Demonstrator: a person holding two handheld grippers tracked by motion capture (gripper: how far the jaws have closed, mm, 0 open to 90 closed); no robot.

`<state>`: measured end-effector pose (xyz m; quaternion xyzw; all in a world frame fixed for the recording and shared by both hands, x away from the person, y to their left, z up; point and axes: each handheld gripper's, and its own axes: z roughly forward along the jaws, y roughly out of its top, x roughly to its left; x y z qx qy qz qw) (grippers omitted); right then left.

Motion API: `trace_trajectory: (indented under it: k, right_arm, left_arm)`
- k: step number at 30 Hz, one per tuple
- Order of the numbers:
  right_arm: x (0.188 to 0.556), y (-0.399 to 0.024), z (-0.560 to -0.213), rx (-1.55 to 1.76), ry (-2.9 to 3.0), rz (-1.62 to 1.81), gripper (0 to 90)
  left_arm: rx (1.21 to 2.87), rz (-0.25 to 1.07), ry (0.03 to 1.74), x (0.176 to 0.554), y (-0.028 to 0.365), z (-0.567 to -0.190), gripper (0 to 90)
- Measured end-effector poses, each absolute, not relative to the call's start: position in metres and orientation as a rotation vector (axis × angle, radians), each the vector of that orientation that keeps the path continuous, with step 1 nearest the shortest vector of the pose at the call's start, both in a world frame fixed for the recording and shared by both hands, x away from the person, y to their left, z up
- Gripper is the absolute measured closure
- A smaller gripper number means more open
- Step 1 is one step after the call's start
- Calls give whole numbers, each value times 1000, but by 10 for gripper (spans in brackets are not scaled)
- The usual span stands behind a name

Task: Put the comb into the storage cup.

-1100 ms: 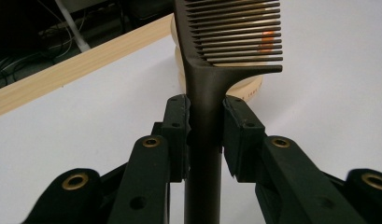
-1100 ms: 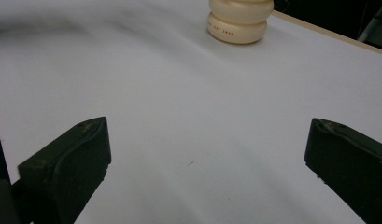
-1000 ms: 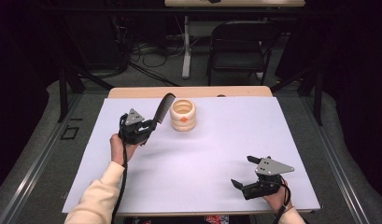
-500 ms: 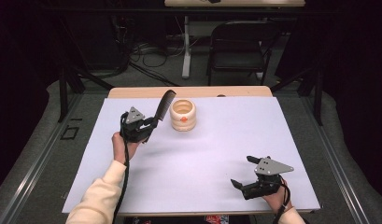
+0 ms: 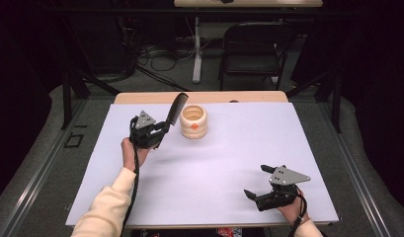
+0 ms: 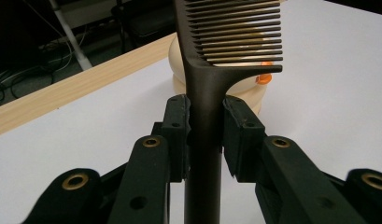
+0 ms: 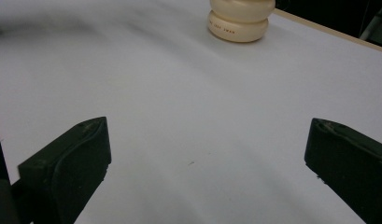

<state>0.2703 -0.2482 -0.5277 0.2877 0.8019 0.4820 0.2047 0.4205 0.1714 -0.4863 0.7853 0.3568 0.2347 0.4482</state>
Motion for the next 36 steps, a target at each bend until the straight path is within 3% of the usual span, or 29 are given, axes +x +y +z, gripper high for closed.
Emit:
trace_trajectory:
  k: [36]
  right_arm:
    - [271,-249,-527,801,2232,1344,0]
  left_arm:
    - [1953,551,849,434,151,-481,725]
